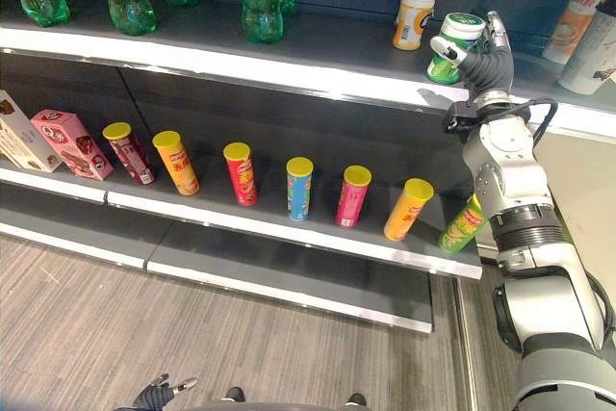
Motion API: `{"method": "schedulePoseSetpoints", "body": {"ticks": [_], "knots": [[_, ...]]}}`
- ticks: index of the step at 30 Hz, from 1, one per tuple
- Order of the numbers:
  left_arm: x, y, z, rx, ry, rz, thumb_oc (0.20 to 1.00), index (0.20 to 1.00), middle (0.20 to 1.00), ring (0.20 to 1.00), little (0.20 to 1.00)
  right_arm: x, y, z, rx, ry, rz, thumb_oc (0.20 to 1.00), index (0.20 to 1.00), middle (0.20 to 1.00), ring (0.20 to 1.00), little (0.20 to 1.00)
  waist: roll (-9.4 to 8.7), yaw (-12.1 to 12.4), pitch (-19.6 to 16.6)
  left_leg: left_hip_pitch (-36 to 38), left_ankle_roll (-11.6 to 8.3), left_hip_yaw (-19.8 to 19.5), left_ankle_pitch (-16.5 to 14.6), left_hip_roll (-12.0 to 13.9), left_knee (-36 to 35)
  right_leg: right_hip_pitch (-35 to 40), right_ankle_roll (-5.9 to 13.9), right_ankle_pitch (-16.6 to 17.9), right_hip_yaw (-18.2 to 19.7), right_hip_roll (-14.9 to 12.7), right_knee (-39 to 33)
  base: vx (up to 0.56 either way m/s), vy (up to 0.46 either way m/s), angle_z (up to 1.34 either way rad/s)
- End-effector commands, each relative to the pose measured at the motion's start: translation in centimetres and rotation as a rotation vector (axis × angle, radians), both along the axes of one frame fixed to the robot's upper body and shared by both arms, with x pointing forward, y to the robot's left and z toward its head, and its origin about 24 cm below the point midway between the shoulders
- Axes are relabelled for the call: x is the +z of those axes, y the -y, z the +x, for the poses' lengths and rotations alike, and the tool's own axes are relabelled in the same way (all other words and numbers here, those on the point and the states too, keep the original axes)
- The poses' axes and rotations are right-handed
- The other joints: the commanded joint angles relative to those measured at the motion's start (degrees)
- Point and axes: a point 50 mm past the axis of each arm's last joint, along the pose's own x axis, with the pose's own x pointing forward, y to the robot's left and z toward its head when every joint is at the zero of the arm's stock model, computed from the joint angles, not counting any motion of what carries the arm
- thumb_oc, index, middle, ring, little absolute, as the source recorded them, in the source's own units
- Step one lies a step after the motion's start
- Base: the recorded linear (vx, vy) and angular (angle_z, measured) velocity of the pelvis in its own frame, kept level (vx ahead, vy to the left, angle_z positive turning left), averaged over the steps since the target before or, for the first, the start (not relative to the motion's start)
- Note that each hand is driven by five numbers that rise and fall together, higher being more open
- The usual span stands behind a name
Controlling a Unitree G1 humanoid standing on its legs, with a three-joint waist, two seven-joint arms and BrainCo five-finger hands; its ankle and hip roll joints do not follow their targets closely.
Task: Put the goods on the table back onto the shelves and tidy them up.
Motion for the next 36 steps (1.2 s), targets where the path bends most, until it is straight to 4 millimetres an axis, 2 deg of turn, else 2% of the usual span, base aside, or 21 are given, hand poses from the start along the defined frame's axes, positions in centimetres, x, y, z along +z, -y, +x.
{"method": "schedulePoseSetpoints", "body": {"ticks": [1,24,36], "knots": [[0.5,-0.6,2.4,-0.038,0.038,0.046,1.0,1.0,1.0,1.0,1.0,4.0,-1.6,0.0,0.05,0.123,-0.042,1.0,1.0,1.0,1.0,1.0,0.11,1.65,0.53,3.42,-3.02,7.51,-5.05,1.18,0.78,1.92,0.79,-6.05,-3.69,-0.96,3.55,0.0,0.0,0.0],[0.7,-1.0,2.6,-0.033,0.043,0.052,1.0,1.0,1.0,1.0,1.0,3.4,-3.2,0.8,0.081,0.088,-0.056,1.0,1.0,1.0,1.0,1.0,0.1,2.27,0.64,3.49,-2.83,7.2,-5.02,1.08,0.66,2.18,0.73,-5.83,-4.19,-1.1,3.53,0.0,0.0,0.0],[0.7,-1.1,2.7,-0.03,0.045,0.057,1.0,1.0,1.0,1.0,1.0,3.0,-3.3,1.0,0.08,0.075,-0.063,1.0,1.0,1.0,1.0,1.0,-0.05,2.41,0.56,3.46,-2.76,7.05,-5.09,0.97,0.61,2.06,0.8,-5.66,-4.18,-1.21,3.69,0.0,0.0,0.0]]}}
